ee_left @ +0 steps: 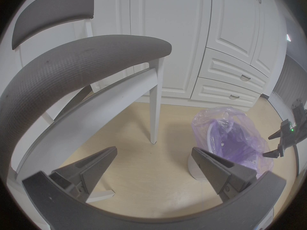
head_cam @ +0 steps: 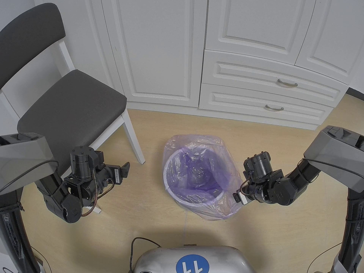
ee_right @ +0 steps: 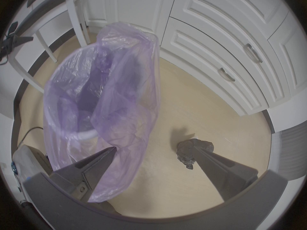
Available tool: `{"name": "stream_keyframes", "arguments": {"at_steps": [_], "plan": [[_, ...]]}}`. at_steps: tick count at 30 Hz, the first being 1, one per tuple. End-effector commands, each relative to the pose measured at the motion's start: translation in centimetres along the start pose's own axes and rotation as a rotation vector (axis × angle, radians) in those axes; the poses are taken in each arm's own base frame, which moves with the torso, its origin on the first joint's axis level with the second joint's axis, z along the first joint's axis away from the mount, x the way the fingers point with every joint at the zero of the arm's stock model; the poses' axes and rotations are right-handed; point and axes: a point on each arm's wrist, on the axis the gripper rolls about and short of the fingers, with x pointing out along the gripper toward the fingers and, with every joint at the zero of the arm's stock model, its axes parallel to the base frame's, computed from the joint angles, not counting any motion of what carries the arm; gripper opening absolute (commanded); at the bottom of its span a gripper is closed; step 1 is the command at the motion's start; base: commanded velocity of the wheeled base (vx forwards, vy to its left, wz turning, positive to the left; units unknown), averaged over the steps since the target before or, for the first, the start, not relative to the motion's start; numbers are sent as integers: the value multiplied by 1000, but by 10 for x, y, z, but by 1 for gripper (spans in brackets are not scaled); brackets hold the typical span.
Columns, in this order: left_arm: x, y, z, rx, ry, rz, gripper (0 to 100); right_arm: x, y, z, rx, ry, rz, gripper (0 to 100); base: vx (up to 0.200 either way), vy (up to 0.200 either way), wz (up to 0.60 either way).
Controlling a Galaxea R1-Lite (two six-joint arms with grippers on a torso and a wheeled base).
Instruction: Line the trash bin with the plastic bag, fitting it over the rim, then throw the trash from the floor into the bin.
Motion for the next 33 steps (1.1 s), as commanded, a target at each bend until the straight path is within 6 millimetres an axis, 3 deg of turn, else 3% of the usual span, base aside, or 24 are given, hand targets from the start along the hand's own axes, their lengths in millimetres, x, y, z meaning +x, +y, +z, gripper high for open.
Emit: {"name": "stream_keyframes", "arguments": {"at_steps": [1, 7, 13, 23, 30, 33], "plan": [[-3, 5, 0, -5, 0, 12, 100, 12, -1, -12, -12, 46, 0, 100, 0, 0, 0], [-3, 7, 1, -9, -5, 18, 100, 54, -5, -19, 28, 80, -19, 100, 0, 0, 0], [-3, 7, 2, -15, -17, 17, 100, 58, -9, -17, 76, 46, 40, 100, 0, 0, 0], [0, -9, 9, -7, -57, -31, 100, 18, -33, 1, 111, -26, 27, 100, 0, 0, 0], [23, -33, 28, 9, -55, -152, 100, 0, -41, 15, 133, -83, 8, 100, 0, 0, 0], [45, -42, 35, 11, -14, -212, 100, -2, -42, 22, 154, -114, 9, 100, 0, 0, 0]]}}
